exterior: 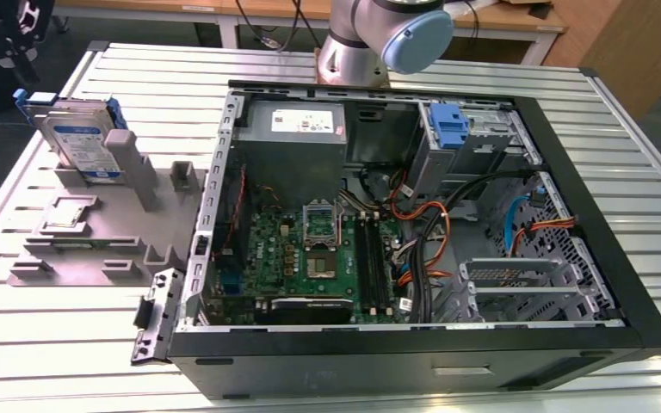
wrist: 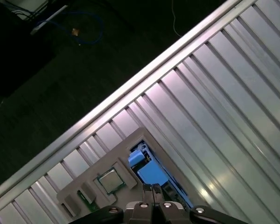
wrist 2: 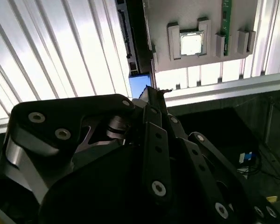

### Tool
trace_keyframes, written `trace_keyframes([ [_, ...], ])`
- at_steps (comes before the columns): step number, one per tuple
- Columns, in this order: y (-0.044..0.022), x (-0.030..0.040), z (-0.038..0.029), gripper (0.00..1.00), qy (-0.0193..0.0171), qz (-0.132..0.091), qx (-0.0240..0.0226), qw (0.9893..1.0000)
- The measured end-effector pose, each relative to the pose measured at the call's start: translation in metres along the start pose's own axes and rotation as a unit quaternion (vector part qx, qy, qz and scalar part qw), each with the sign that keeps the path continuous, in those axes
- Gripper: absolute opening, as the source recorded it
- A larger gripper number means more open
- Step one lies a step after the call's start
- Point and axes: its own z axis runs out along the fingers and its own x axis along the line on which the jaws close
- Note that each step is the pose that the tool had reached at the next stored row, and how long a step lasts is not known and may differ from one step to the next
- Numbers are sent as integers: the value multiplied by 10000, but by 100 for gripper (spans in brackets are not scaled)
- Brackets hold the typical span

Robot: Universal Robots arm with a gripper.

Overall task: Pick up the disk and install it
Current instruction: 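Pick up the disk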

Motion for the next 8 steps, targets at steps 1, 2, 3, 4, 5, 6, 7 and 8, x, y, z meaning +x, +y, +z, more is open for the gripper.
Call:
trace_keyframes([
  [1, 0, 0, 2, 11, 4, -89, 1, 10000],
  [2, 0, 0, 3, 11, 8, -169, 2, 9999],
  [3, 0, 0, 5, 11, 6, -200, 7, 9998],
  [4, 0, 0, 8, 11, 0, -217, 15, 9998],
  [5, 0, 0, 11, 11, -5, -235, 21, 9997],
  [6, -1, 0, 14, 11, -9, -254, 27, 9997],
  [7, -1, 0, 15, 11, -9, -281, 29, 9996],
  [8, -1, 0, 17, 11, -8, -318, 30, 9995],
])
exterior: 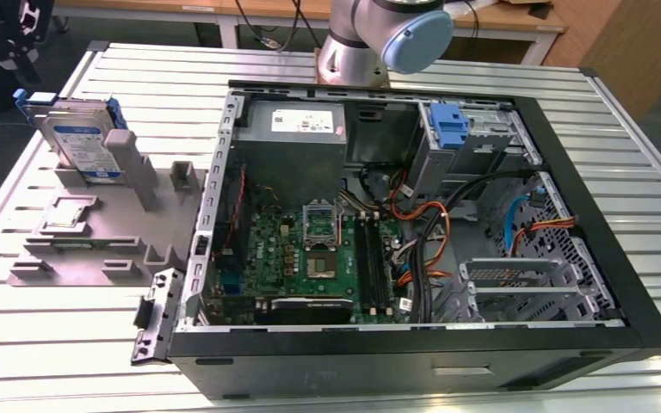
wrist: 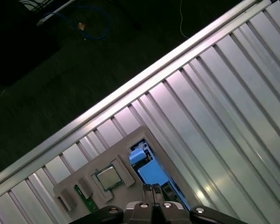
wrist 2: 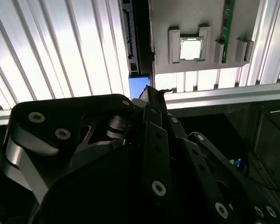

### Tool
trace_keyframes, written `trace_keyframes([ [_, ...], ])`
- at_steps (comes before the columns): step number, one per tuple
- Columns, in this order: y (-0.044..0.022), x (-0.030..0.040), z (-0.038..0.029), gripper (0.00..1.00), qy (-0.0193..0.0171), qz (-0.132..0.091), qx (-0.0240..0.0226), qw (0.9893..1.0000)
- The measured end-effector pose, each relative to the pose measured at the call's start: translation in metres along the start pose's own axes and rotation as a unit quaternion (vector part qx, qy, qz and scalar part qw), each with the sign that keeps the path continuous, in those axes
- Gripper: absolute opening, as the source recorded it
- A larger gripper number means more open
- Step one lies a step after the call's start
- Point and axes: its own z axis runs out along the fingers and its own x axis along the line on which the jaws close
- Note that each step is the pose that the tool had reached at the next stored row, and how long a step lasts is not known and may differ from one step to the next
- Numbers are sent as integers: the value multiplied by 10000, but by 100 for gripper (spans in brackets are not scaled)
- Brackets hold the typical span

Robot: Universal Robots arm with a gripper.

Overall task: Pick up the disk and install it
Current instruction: 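Pick up the disk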

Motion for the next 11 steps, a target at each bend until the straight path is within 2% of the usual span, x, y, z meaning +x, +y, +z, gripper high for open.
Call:
trace_keyframes([
  [3, 0, 0, 8, 11, 7, -197, 2, 9998],
  [6, 0, 0, 17, 11, 17, -466, 4, 9989],
  [8, -1, 0, 23, 11, 23, -646, 5, 9979],
  [11, -1, 0, 33, 11, 33, -923, 7, 9957],
])
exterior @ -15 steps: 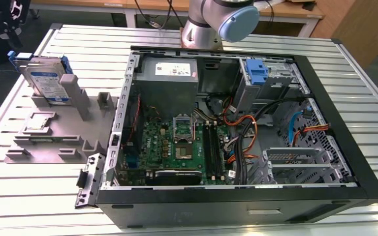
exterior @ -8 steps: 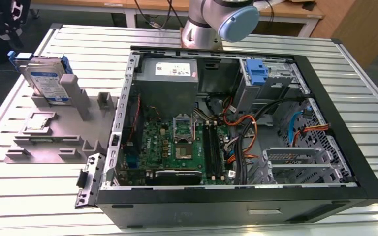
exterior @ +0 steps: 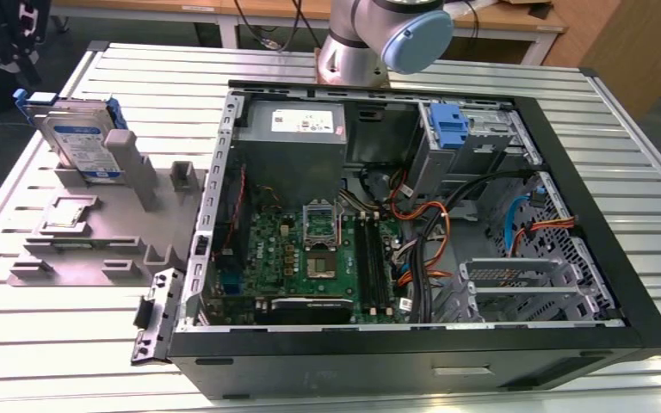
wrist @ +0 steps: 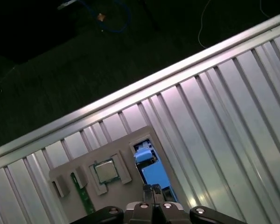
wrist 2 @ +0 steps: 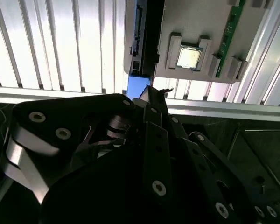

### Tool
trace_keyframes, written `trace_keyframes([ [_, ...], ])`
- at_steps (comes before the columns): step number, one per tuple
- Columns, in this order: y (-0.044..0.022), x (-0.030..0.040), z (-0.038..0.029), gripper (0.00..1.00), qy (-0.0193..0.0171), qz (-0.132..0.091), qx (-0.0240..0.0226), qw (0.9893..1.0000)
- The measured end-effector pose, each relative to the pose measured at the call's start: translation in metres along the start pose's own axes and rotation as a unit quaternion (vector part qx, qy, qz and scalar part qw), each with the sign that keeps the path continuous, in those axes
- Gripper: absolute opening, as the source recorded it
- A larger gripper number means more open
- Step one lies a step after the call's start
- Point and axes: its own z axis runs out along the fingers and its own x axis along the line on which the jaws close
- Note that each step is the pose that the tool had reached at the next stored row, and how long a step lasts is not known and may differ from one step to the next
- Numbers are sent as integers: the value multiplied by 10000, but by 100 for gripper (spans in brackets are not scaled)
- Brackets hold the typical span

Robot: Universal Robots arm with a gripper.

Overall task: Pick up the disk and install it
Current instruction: 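Pick up the disk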

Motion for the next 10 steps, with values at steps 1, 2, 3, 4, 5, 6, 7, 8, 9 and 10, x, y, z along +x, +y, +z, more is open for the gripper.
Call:
trace_keyframes([
  [1, 0, 0, 4, 11, 3, -92, 1, 10000],
  [2, 0, 0, 7, 11, 6, -179, 1, 9998],
  [3, 0, 0, 9, 11, 8, -240, 2, 9997],
  [4, 2, -2, 13, 11, 10, -280, 2, 9996],
  [5, 7, -6, 16, 11, 11, -304, 2, 9995],
  [6, 11, -10, 19, 11, 11, -327, 3, 9995],
  [7, 17, -17, 21, 11, 13, -352, 3, 9994],
  [8, 22, -25, 24, 11, 14, -378, 3, 9993],
  [9, 25, -30, 26, 11, 15, -409, 3, 9992],
  [10, 26, -32, 29, 11, 16, -455, 4, 9990],
])
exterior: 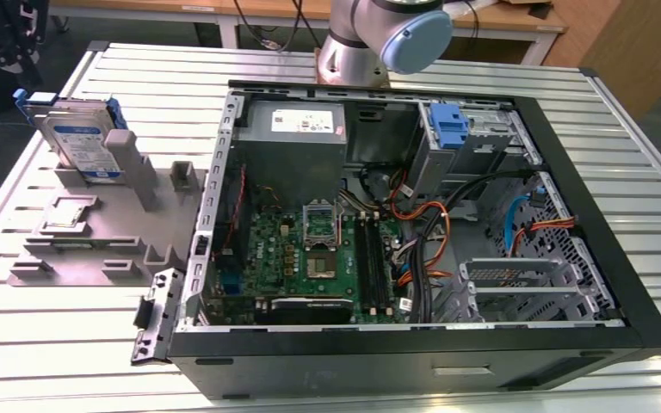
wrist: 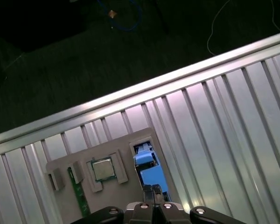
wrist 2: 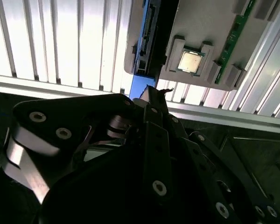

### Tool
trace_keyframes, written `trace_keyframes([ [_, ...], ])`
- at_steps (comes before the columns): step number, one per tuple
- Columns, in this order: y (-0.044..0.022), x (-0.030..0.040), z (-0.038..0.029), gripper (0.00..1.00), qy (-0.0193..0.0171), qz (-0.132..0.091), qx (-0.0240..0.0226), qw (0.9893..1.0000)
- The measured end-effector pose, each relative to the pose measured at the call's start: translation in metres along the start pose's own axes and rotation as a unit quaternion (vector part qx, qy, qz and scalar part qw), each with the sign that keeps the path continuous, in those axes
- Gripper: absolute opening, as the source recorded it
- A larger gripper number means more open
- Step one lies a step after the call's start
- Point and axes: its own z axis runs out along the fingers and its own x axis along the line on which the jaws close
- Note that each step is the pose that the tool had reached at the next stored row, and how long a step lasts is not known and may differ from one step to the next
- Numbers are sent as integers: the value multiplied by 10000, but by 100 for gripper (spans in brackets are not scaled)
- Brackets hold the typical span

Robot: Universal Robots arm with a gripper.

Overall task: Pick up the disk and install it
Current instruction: 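Pick up the disk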

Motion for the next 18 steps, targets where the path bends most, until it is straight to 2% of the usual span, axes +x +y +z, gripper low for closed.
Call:
trace_keyframes([
  [3, 0, -1, 6, 11, 10, -248, 1, 9997],
  [7, 0, -1, 26, 11, 20, -555, 4, 9985],
  [15, 29, -21, 67, 11, 22, -718, 16, 9974],
  [18, 40, -19, 72, 11, 16, -742, 41, 9972],
])
